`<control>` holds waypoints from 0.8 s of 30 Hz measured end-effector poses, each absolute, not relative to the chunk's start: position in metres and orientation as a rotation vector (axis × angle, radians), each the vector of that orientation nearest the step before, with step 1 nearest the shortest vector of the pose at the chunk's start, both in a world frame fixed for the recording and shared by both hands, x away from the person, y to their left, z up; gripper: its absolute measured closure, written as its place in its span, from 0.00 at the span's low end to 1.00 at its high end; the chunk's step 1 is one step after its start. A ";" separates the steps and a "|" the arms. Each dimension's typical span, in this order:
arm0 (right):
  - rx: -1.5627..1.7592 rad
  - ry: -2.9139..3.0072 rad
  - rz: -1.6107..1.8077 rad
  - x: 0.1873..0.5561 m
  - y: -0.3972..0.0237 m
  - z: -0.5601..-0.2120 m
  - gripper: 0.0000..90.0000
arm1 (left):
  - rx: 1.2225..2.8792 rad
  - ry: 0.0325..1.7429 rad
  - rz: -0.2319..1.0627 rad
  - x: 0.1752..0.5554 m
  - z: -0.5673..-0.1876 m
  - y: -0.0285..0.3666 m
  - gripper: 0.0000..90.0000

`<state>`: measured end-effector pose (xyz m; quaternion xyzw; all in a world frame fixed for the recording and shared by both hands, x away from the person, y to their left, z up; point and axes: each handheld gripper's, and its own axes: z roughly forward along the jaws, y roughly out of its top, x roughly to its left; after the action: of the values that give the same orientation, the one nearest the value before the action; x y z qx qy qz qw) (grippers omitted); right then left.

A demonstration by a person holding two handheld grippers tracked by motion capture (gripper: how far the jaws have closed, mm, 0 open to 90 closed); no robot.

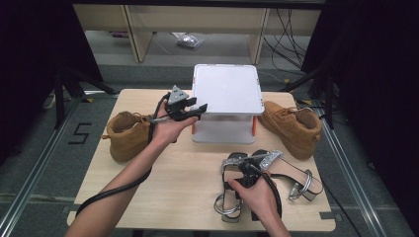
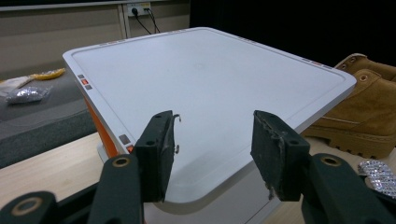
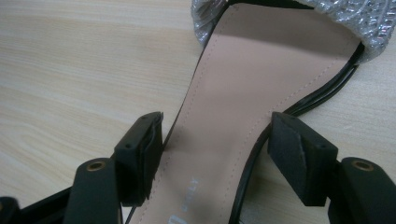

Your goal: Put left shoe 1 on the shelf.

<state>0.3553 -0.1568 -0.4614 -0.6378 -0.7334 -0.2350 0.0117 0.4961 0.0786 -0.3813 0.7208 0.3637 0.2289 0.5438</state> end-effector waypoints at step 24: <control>-2.021 -2.240 -0.482 0.368 -0.142 -0.465 0.32 | 1.728 0.905 0.510 0.505 -0.387 0.071 0.50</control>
<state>0.3683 -0.1419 -0.4655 -0.6608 -0.7325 -0.1576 0.0431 0.5052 0.0706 -0.3872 0.7250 0.3798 0.2139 0.5333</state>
